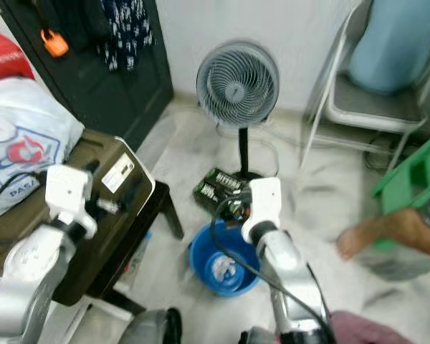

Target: Clean up the room

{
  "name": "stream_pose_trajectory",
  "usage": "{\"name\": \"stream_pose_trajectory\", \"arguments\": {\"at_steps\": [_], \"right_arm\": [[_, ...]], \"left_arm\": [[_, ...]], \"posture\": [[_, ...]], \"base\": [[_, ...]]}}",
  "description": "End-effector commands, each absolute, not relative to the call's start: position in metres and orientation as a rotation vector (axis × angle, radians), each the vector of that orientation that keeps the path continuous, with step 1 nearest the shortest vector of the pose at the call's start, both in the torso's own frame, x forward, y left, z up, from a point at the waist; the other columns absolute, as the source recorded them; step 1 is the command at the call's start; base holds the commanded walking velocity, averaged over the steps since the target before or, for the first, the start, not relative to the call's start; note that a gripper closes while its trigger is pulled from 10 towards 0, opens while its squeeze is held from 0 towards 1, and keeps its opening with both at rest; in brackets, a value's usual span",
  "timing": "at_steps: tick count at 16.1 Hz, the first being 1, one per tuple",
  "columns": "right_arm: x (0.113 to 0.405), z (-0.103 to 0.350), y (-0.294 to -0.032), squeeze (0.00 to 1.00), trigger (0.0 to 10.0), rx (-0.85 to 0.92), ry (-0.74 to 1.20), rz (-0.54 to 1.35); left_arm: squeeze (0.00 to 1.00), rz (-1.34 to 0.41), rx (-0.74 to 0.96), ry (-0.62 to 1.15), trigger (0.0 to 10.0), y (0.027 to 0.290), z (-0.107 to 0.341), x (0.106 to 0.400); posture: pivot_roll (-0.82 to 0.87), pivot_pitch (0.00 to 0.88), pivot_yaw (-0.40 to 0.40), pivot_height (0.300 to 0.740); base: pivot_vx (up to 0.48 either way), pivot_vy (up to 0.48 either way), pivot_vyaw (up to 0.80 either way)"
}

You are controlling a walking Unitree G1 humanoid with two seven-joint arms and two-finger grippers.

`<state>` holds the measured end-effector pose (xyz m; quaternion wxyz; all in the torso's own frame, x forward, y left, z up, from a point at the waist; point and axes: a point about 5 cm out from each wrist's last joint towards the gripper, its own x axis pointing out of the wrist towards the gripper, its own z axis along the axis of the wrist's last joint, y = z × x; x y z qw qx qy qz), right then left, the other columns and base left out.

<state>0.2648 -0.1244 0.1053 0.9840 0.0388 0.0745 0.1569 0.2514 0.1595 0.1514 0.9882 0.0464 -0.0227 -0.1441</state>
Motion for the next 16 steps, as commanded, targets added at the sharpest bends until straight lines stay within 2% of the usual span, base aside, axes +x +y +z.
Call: {"name": "stream_pose_trajectory", "arguments": {"at_steps": [1,6,8,11,14,16], "right_arm": [[0.267,0.115,-0.127,0.00,10.0,0.080,0.120,0.315],[0.298,0.136,-0.127,0.00,10.0,0.056,0.039,0.327],[0.301,0.141,-0.125,0.00,10.0,0.055,0.014,0.330],[0.300,0.152,-0.122,0.00,10.0,0.168,-0.014,0.301],[0.305,0.156,-0.115,0.00,10.0,0.101,-0.047,0.298],[0.302,0.148,-0.115,0.00,10.0,0.107,-0.028,0.291]], "left_arm": [[0.00,-0.238,0.081,-0.057,10.0,0.166,0.150,0.256],[0.00,-0.206,0.070,-0.168,10.0,0.159,0.162,0.283],[0.00,-0.246,0.063,-0.177,10.0,0.156,0.161,0.283],[0.00,-0.265,0.061,-0.186,10.0,0.154,0.161,0.283],[0.00,-0.293,0.080,-0.208,10.0,0.152,0.166,0.288],[0.00,-0.254,0.067,-0.189,10.0,0.160,0.158,0.278]], "posture": [[-0.03,0.000,0.046,0.740],[-0.04,0.000,0.005,0.740],[-0.04,0.000,0.012,0.740],[-0.05,0.000,0.027,0.740],[-0.03,0.000,0.033,0.740],[-0.02,0.000,0.016,0.740]], "base": [[0.000,0.000,0.00],[0.000,0.000,0.00],[0.000,0.000,0.00],[0.000,0.000,0.00],[0.000,0.000,0.00],[0.000,0.000,0.00]]}}
